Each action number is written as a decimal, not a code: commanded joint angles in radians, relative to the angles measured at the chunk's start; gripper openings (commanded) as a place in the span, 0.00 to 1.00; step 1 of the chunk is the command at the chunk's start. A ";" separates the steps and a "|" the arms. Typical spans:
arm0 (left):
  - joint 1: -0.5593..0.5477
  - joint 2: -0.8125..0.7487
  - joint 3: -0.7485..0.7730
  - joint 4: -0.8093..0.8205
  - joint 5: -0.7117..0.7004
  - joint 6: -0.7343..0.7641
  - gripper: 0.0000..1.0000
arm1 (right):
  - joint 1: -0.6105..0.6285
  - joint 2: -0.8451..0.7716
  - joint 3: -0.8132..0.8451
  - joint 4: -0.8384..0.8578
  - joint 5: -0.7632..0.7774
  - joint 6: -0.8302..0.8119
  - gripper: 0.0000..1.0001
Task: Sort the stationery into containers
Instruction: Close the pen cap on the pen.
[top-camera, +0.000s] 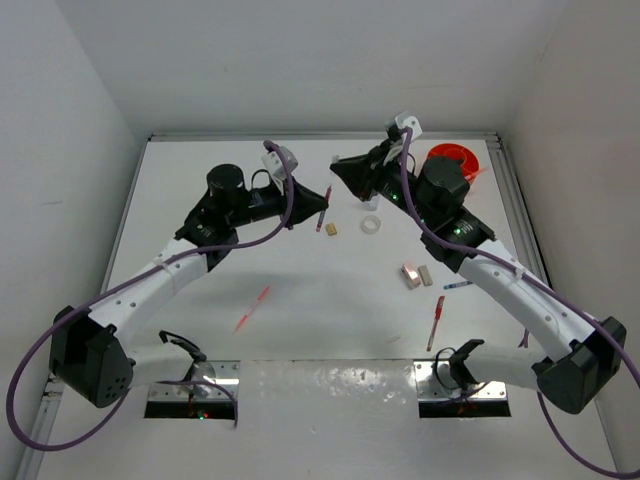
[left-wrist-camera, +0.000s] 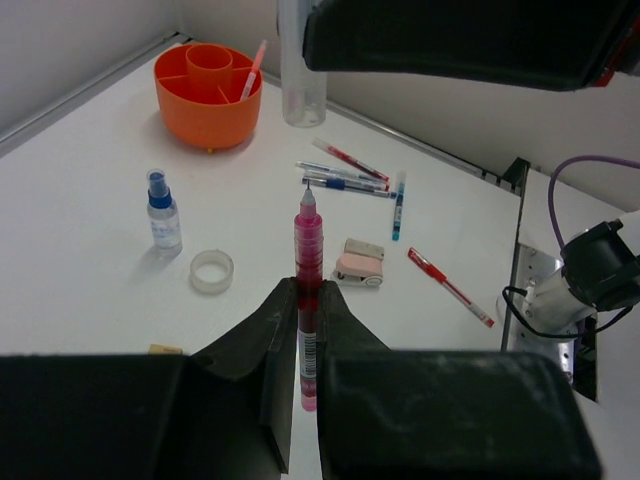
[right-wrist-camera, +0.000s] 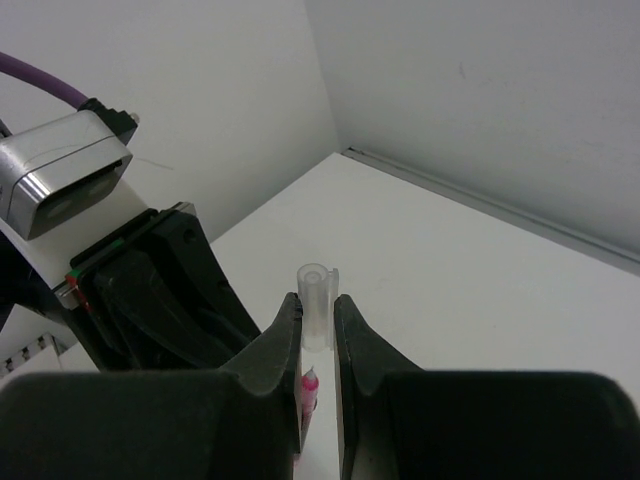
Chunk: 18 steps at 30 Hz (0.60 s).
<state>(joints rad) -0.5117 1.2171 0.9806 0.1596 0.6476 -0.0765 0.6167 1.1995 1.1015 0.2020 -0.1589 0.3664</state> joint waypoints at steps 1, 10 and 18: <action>-0.008 0.009 0.043 0.070 -0.023 -0.025 0.00 | 0.006 -0.011 -0.014 0.066 -0.008 0.026 0.00; -0.008 0.018 0.049 0.067 -0.058 -0.031 0.00 | 0.008 -0.009 -0.028 0.073 -0.010 0.039 0.00; -0.008 0.018 0.050 0.066 -0.057 -0.017 0.00 | 0.008 0.002 -0.048 0.094 -0.007 0.048 0.00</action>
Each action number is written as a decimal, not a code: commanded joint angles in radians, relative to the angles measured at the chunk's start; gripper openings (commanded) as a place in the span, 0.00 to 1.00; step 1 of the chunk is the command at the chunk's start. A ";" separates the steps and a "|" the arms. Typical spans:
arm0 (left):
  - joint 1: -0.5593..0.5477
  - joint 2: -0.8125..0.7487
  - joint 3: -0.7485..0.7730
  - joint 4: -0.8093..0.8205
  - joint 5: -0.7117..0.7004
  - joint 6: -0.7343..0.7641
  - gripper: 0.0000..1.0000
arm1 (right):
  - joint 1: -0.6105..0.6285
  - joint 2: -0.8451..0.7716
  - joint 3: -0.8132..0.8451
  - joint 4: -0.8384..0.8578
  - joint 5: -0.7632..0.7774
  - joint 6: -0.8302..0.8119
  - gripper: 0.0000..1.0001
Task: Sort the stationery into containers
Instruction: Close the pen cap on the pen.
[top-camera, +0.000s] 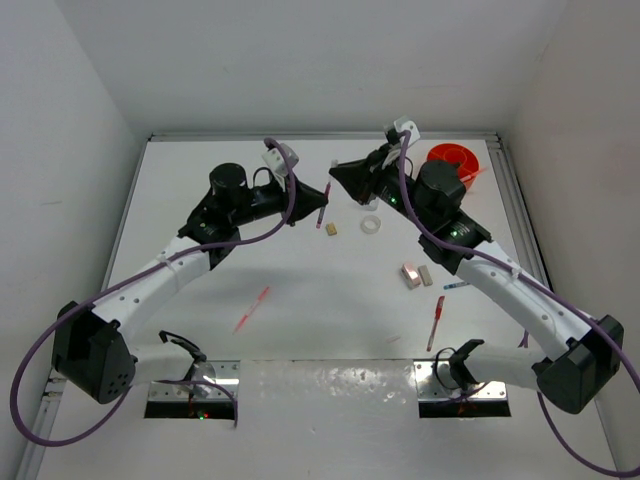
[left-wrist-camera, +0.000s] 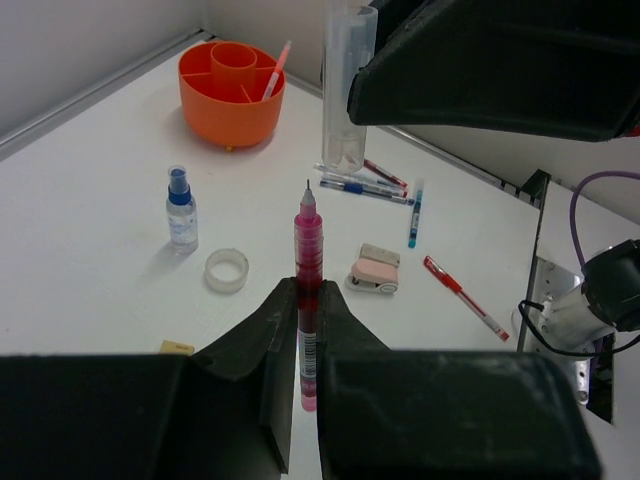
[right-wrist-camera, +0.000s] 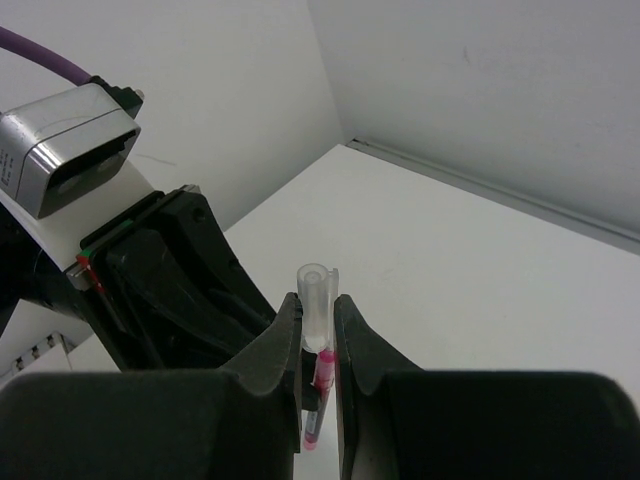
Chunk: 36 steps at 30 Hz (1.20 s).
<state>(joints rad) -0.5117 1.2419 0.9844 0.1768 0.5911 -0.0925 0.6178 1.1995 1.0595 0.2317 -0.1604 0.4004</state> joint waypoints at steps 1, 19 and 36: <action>-0.008 -0.007 0.046 0.050 0.001 -0.001 0.00 | 0.005 0.002 -0.007 0.069 -0.005 0.015 0.00; -0.008 -0.022 0.030 0.033 -0.004 0.020 0.00 | 0.000 0.014 -0.030 0.101 0.030 0.031 0.00; -0.010 -0.029 0.019 0.010 -0.004 0.010 0.00 | -0.016 -0.006 -0.036 0.100 0.047 0.020 0.00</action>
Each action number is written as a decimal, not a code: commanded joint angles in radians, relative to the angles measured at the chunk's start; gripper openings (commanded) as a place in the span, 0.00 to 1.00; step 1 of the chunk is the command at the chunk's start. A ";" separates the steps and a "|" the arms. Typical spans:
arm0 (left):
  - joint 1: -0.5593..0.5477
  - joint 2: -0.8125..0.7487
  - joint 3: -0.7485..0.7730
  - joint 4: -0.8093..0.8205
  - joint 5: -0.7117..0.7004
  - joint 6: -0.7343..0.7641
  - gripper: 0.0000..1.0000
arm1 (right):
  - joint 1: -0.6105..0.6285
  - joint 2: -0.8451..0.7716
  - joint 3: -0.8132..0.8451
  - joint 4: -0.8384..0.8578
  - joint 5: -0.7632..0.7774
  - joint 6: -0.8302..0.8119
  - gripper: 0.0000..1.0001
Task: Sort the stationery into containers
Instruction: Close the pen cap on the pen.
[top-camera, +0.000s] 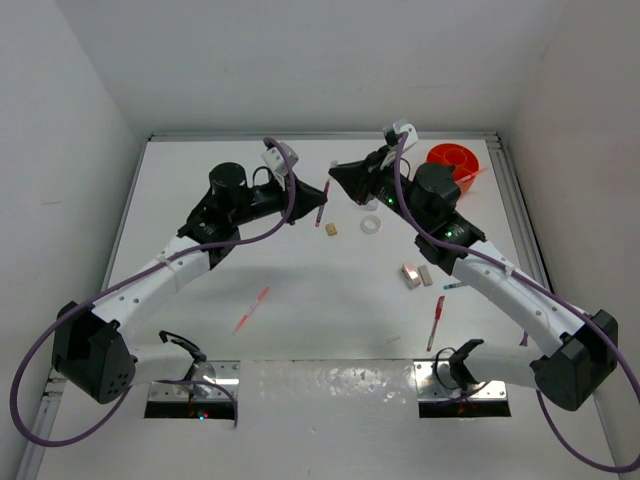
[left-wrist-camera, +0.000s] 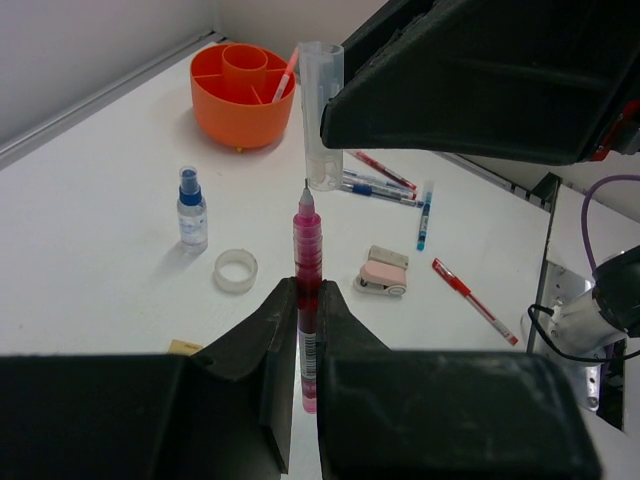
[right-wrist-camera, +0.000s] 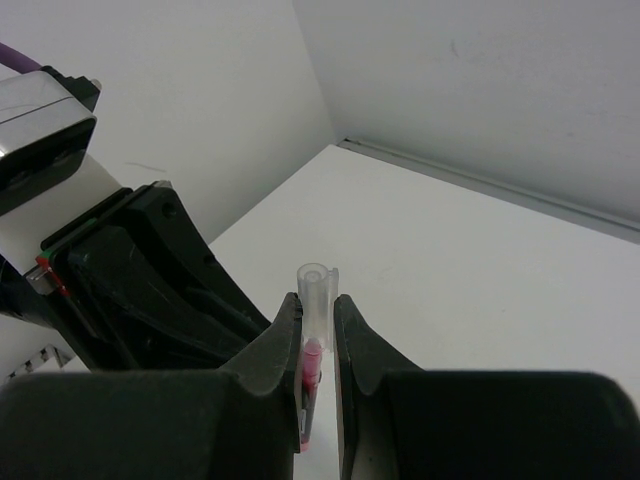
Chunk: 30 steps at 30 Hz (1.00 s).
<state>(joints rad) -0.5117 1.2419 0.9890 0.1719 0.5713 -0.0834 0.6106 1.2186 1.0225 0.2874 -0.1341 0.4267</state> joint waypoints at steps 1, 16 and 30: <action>-0.010 -0.032 0.013 0.015 0.016 -0.003 0.00 | -0.012 -0.025 0.001 0.042 0.019 -0.006 0.00; -0.017 -0.019 -0.001 0.057 0.010 -0.012 0.00 | -0.014 0.001 -0.013 0.111 0.001 0.050 0.00; -0.027 -0.018 -0.016 0.098 -0.002 -0.044 0.00 | -0.012 0.004 -0.015 0.105 -0.010 0.064 0.00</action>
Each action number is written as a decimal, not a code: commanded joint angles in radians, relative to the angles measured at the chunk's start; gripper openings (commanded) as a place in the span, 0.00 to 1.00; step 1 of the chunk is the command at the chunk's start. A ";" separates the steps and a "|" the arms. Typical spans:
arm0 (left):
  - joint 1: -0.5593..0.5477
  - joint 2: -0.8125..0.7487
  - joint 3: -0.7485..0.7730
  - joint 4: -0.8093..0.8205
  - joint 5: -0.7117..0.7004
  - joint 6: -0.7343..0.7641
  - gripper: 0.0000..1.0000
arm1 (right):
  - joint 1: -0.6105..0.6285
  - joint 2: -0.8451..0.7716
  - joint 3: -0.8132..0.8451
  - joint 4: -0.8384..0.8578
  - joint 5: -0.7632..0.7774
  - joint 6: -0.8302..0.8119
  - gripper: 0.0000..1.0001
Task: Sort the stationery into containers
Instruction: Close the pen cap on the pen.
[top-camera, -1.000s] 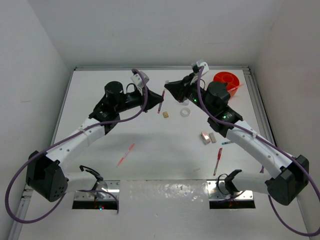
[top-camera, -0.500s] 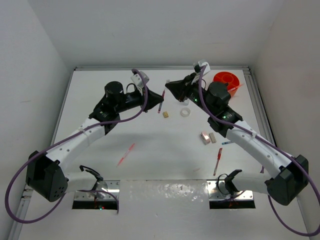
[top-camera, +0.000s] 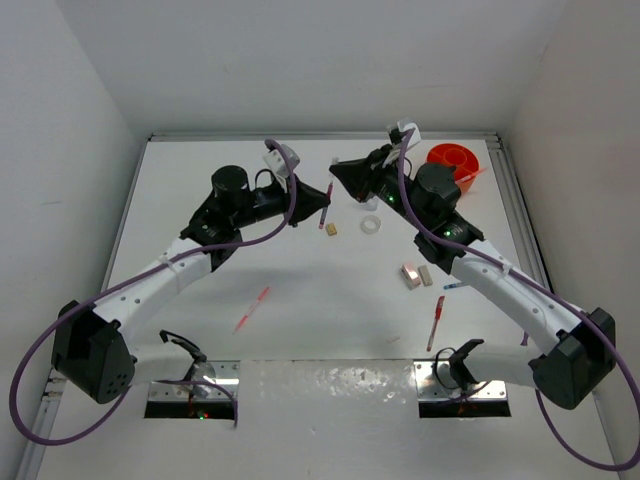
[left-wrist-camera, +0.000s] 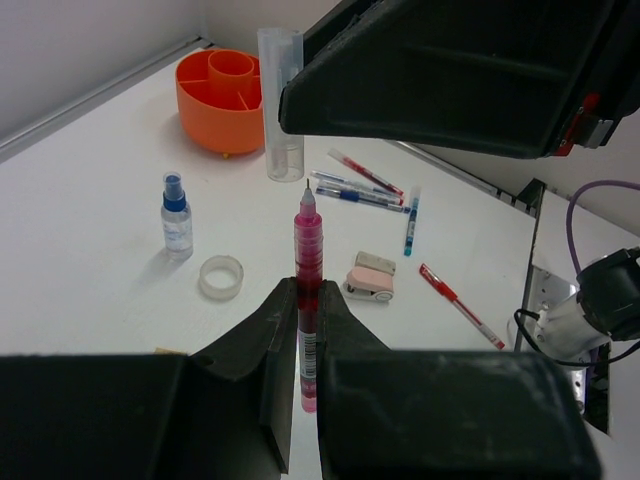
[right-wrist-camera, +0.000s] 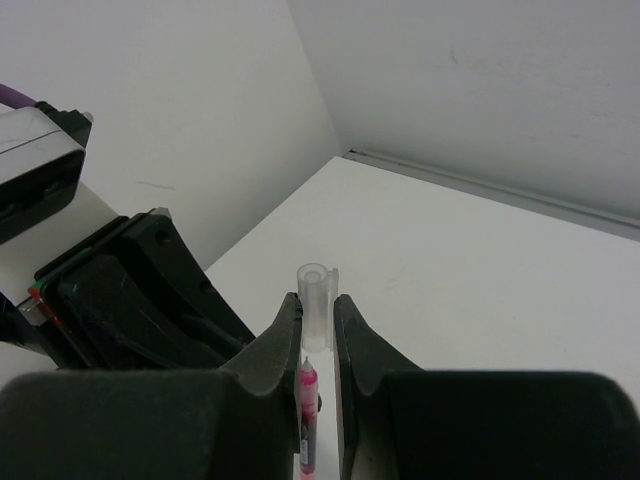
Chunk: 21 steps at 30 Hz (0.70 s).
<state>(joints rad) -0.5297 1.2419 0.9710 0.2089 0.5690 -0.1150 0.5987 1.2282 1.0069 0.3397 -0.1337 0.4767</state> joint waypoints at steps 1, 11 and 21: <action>-0.009 -0.018 -0.002 0.058 0.002 -0.011 0.00 | 0.000 -0.010 -0.008 0.053 -0.009 0.014 0.00; -0.009 -0.024 -0.011 0.034 -0.046 -0.006 0.00 | 0.000 -0.026 -0.014 0.038 0.005 0.007 0.00; -0.009 -0.025 -0.014 0.030 -0.066 0.009 0.00 | 0.012 -0.027 -0.024 0.041 0.013 0.013 0.00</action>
<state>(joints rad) -0.5297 1.2419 0.9665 0.2123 0.5148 -0.1131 0.5999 1.2240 0.9909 0.3359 -0.1265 0.4797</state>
